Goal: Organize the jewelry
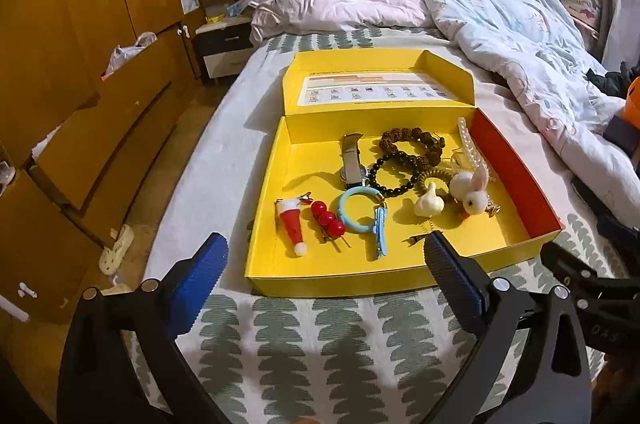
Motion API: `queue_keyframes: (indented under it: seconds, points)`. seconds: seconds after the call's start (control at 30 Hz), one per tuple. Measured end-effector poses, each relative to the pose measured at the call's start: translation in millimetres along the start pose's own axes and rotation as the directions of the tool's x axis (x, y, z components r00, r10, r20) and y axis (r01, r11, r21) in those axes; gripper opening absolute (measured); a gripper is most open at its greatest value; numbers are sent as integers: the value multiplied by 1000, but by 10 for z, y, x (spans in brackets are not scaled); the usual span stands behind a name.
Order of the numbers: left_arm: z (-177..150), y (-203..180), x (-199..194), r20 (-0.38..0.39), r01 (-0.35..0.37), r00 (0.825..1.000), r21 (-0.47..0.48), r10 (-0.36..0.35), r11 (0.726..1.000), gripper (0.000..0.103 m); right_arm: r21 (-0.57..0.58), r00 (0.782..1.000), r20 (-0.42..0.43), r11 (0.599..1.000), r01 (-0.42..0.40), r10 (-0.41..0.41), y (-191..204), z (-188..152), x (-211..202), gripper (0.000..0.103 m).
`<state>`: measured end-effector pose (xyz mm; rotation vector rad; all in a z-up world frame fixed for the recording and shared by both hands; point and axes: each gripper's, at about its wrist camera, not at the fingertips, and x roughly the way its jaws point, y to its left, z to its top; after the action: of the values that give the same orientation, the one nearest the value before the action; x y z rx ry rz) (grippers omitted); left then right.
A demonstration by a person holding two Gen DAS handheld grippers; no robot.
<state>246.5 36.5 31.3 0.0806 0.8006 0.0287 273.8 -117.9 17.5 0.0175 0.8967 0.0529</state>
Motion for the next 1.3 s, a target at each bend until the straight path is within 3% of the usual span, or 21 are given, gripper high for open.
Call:
queue_keyframes:
  seconds: [0.5, 1.3]
  points:
    - [-27, 1, 13, -25, 26, 999, -26, -27, 999, 97, -82, 1000, 9, 997, -13, 14, 228, -68, 32, 99]
    - [-64, -50, -14, -7, -45, 999, -6, 45, 999, 97, -78, 999, 32, 997, -18, 21, 192, -24, -31, 99]
